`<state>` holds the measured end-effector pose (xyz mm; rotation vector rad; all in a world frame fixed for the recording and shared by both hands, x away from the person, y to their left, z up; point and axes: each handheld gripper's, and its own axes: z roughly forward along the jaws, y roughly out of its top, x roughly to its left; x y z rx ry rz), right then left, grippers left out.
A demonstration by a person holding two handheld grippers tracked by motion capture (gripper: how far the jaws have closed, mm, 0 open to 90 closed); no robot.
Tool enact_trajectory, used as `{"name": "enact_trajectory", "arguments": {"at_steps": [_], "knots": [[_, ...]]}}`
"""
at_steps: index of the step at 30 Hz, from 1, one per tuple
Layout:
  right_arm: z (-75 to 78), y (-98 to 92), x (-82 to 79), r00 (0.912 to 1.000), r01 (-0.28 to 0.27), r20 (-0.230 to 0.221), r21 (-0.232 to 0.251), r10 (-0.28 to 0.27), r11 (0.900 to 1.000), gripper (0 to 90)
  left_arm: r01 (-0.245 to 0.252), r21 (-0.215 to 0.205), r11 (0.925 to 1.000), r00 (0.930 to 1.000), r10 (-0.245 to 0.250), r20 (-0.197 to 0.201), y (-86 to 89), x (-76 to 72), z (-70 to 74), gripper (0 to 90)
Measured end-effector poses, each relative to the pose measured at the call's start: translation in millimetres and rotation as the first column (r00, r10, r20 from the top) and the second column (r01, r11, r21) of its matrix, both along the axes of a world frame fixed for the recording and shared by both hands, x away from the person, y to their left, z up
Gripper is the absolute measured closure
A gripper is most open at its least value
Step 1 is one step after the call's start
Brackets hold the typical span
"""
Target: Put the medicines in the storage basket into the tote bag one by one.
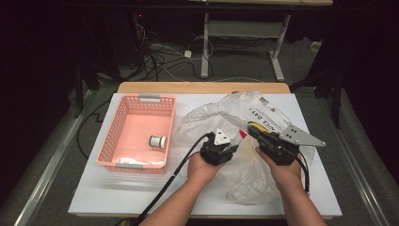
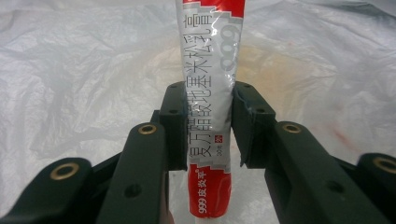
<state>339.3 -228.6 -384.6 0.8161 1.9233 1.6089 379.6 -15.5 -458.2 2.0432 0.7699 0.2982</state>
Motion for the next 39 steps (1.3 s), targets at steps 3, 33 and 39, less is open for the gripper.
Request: {"name": "enact_trajectory", "arguments": {"at_steps": [3, 33, 39], "knots": [[0.1, -0.5, 0.1, 1.0, 0.0, 0.002, -0.001, 0.0, 1.0, 90.0, -0.001, 0.001, 1.0, 1.0, 0.001, -0.007, -2.2, 4.3, -2.7, 66.7], [-2.0, -1.7, 1.4, 0.9999, 0.002, -0.011, 0.004, -0.002, 1.0, 90.0, 0.021, -0.033, 0.9992, 0.9976, -0.024, -0.066, -1.1, 2.2, -14.0, 46.1], [-2.4, -2.1, 1.1, 0.9999, 0.001, -0.012, 0.0, -0.001, 1.0, 90.0, 0.046, -0.047, 0.9978, 0.9963, -0.05, -0.07, 10.4, -13.4, -16.4, 36.1]]}}
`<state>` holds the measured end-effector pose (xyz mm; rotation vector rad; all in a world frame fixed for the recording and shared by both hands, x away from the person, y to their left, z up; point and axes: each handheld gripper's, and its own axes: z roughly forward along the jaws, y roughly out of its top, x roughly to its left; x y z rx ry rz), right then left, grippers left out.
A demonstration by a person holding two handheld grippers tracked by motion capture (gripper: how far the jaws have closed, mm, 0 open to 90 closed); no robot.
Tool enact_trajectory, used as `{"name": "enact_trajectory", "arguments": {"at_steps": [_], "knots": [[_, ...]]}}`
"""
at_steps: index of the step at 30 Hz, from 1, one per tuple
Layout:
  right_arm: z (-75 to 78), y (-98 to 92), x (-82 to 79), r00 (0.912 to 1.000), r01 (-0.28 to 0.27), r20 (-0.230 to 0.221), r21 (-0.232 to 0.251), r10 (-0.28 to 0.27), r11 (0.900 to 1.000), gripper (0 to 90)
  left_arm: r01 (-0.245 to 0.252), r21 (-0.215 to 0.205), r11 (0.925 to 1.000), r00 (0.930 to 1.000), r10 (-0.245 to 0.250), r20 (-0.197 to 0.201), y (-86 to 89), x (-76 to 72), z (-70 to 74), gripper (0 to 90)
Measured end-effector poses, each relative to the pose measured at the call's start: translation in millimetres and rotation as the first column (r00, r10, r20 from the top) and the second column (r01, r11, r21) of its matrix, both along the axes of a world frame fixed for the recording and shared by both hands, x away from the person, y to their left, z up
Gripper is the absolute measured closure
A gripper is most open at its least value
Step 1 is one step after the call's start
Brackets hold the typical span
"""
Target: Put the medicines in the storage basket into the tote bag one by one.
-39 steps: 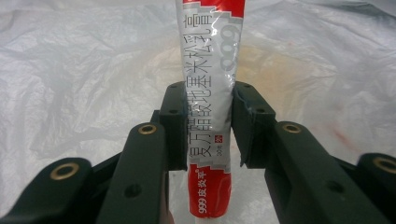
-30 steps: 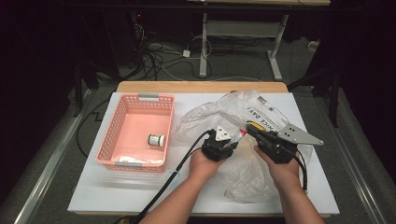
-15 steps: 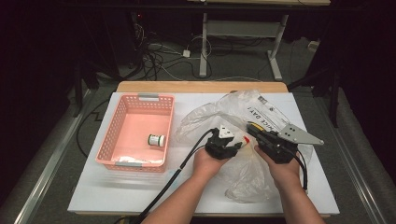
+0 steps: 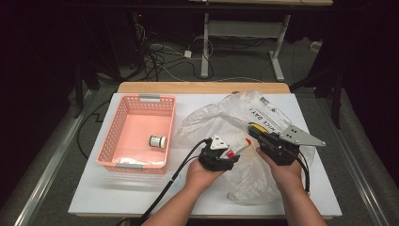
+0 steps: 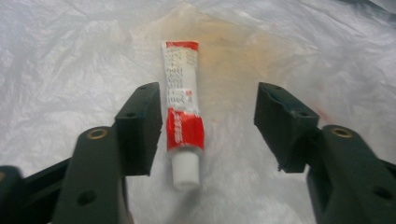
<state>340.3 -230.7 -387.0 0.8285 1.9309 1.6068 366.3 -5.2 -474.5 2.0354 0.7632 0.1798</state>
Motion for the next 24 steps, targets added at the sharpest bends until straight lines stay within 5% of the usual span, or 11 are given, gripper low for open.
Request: {"name": "enact_trajectory", "arguments": {"at_steps": [6, 18, 24], "knots": [[-0.3, 0.0, 0.0, 1.0, 0.001, 0.001, -0.003, -0.001, 1.0, 90.0, 0.003, -0.034, 0.9994, 0.9998, -0.004, -0.021, 13.8, -9.2, 0.2, 24.4], [-0.5, -2.3, -0.6, 1.0, 0.007, -0.001, -0.005, -0.007, 1.0, 90.0, 0.002, 0.002, 1.0, 0.9997, -0.002, -0.024, 33.2, -29.9, 5.6, 0.6], [-0.1, -3.1, -1.1, 0.9999, 0.01, 0.004, -0.008, -0.01, 1.0, 90.0, 0.005, 0.007, 1.0, 0.9999, -0.005, -0.014, 42.3, -41.0, 12.5, 0.0]]}}
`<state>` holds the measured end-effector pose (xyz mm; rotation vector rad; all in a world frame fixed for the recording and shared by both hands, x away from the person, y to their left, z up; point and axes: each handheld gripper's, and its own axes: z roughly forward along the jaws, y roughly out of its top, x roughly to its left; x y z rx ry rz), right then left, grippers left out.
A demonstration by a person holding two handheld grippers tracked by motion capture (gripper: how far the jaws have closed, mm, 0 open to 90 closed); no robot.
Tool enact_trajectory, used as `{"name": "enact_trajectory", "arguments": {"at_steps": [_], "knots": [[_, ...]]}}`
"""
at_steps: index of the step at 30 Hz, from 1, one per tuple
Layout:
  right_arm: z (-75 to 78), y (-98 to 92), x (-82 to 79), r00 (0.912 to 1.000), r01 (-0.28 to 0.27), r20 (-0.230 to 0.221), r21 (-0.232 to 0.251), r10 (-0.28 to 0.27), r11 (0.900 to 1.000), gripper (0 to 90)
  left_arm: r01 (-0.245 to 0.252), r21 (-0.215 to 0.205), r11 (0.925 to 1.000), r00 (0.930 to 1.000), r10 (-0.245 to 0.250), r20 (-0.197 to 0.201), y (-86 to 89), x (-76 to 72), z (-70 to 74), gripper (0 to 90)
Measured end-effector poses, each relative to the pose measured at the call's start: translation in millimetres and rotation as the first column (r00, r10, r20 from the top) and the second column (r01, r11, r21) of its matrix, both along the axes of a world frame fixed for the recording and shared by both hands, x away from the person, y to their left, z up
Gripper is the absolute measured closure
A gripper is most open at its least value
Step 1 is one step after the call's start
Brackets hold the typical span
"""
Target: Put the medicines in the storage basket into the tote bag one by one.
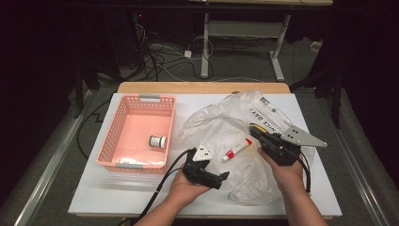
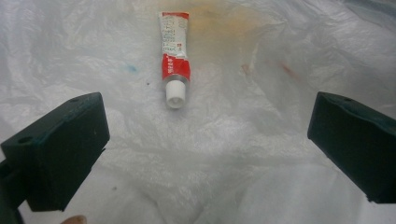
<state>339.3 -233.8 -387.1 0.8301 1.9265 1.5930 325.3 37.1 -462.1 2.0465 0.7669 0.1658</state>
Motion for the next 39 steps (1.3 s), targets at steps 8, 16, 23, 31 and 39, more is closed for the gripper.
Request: {"name": "enact_trajectory", "arguments": {"at_steps": [8, 16, 23, 31, 39], "knots": [[0.8, 0.1, -0.7, 1.0, 0.001, 0.001, 0.004, -0.001, 1.0, 90.0, 0.009, -0.024, 0.9997, 0.9995, -0.008, 0.03, 14.6, -15.7, 10.7, 0.0], [1.8, -0.8, -1.7, 1.0, -0.003, 0.003, 0.004, 0.003, 1.0, 90.0, 0.001, -0.022, 0.9998, 0.9992, 0.0, 0.04, 22.5, -22.7, 15.7, 0.0], [2.7, -3.4, -1.5, 1.0, 0.001, 0.005, 0.008, -0.001, 1.0, 90.0, -0.024, -0.03, 0.9993, 0.9978, 0.025, 0.061, 34.6, -25.5, 27.1, 0.0], [4.3, -4.6, -2.4, 1.0, 0.005, 0.007, 0.015, -0.005, 1.0, 90.0, -0.062, -0.011, 0.998, 0.9943, 0.063, 0.087, 56.1, -28.7, 38.3, 0.0], [3.5, -5.0, -1.9, 1.0, 0.006, 0.005, 0.014, -0.006, 1.0, 90.0, -0.13, -0.01, 0.9914, 0.9864, 0.131, 0.099, 82.4, -30.7, 43.8, 0.0]]}}
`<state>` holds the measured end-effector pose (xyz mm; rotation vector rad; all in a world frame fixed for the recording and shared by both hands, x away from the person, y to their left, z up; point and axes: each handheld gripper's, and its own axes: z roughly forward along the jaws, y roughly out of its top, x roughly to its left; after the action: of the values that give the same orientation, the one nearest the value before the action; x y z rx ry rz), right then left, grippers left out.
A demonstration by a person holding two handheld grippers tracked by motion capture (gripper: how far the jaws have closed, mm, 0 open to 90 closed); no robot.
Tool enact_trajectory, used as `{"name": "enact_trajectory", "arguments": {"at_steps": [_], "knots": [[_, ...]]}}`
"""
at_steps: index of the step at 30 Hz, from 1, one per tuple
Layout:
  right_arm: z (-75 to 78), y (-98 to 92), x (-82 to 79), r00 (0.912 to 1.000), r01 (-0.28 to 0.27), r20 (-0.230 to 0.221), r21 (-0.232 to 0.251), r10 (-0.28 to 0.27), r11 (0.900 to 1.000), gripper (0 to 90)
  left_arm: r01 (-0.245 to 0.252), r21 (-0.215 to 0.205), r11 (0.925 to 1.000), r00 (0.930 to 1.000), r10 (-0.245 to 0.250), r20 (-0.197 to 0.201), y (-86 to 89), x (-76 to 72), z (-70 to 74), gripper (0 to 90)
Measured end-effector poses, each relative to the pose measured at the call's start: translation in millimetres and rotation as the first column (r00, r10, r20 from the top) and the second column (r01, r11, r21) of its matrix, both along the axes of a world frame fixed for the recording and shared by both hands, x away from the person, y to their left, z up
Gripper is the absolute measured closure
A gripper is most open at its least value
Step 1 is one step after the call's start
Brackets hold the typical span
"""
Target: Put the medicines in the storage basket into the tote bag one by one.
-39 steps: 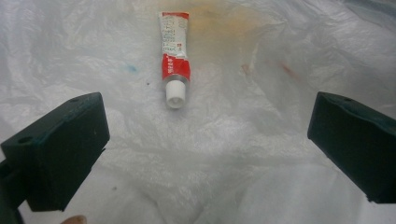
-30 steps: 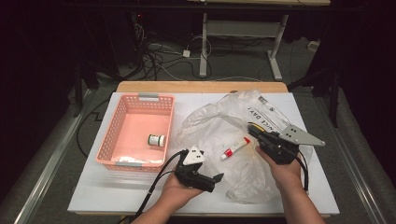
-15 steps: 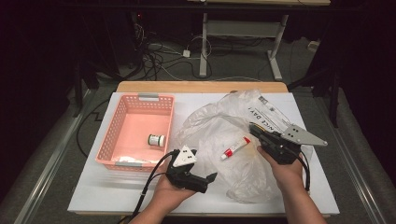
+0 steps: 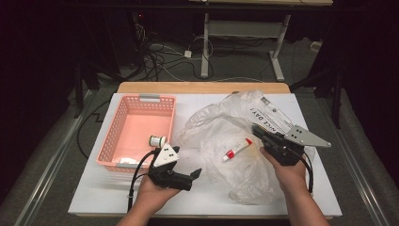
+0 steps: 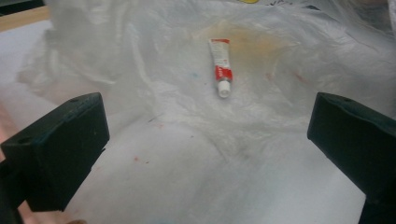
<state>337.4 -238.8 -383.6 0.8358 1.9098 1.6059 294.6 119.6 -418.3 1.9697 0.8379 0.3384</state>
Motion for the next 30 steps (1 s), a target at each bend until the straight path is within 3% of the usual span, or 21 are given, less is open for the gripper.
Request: {"name": "enact_trajectory", "arguments": {"at_steps": [8, 17, 27, 30], "knots": [[-0.5, 0.1, 0.2, 1.0, 0.0, 0.001, -0.001, 0.0, 1.0, 90.0, -0.085, 0.001, 0.9964, 0.9964, 0.085, 0.005, 27.7, 6.6, 1.7, 0.0], [-0.8, 0.4, 0.2, 1.0, -0.003, 0.0, -0.005, 0.003, 1.0, 90.0, -0.171, -0.009, 0.9852, 0.9851, 0.171, -0.016, 58.6, 15.5, 0.1, 0.0], [-1.7, -0.6, 0.8, 1.0, 0.003, -0.005, -0.005, -0.003, 1.0, 90.0, -0.254, -0.003, 0.9671, 0.9667, 0.254, -0.03, 86.5, 22.8, -3.1, 0.0], [-1.8, -0.8, 0.9, 1.0, 0.001, -0.005, -0.003, -0.001, 1.0, 90.0, -0.285, 0.014, 0.9584, 0.9579, 0.286, -0.03, 94.5, 24.4, -5.4, 0.0]]}}
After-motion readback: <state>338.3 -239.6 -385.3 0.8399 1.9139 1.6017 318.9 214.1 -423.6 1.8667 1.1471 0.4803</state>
